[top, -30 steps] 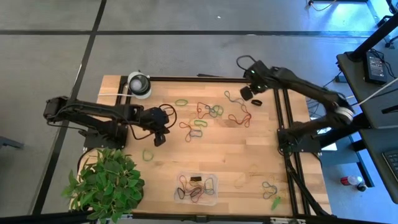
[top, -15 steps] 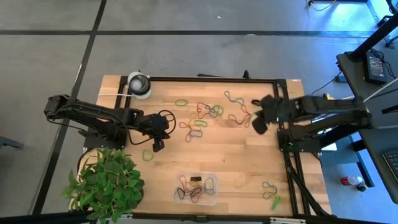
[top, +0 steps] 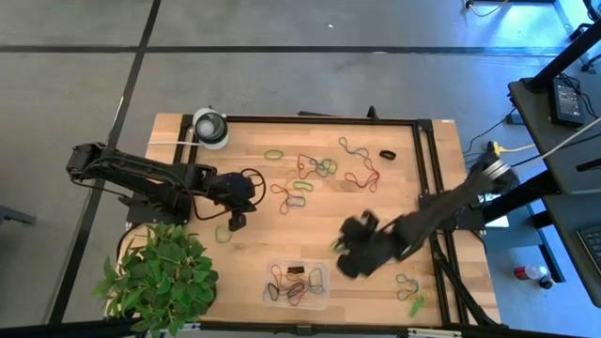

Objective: Pick and place rubber bands into bin
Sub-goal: Put the green rubber band into the transparent bin, then put the red rubber band into the transparent bin

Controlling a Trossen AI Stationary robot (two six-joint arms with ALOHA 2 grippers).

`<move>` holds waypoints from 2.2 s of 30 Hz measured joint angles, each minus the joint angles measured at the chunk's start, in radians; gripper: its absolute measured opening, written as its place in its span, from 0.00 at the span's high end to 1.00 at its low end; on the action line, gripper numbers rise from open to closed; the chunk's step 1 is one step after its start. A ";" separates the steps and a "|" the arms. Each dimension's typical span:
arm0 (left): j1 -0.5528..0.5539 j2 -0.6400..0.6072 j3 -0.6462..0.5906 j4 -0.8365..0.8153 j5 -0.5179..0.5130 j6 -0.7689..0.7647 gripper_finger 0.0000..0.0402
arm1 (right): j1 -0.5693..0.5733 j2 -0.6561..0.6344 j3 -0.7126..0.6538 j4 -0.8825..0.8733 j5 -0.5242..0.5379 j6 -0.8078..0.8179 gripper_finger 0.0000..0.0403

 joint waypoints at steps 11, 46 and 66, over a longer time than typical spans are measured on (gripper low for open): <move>0.000 0.000 0.000 -0.003 0.011 0.168 1.00 | -0.016 0.466 0.646 -0.235 -0.116 -0.109 1.00; 0.001 0.000 0.000 -0.008 -0.016 0.242 0.98 | -0.067 0.691 1.032 -0.672 -0.253 -0.186 0.79; 0.001 0.000 0.001 0.065 -0.100 0.136 0.58 | 0.082 -0.171 -0.107 -0.289 -0.056 0.216 0.99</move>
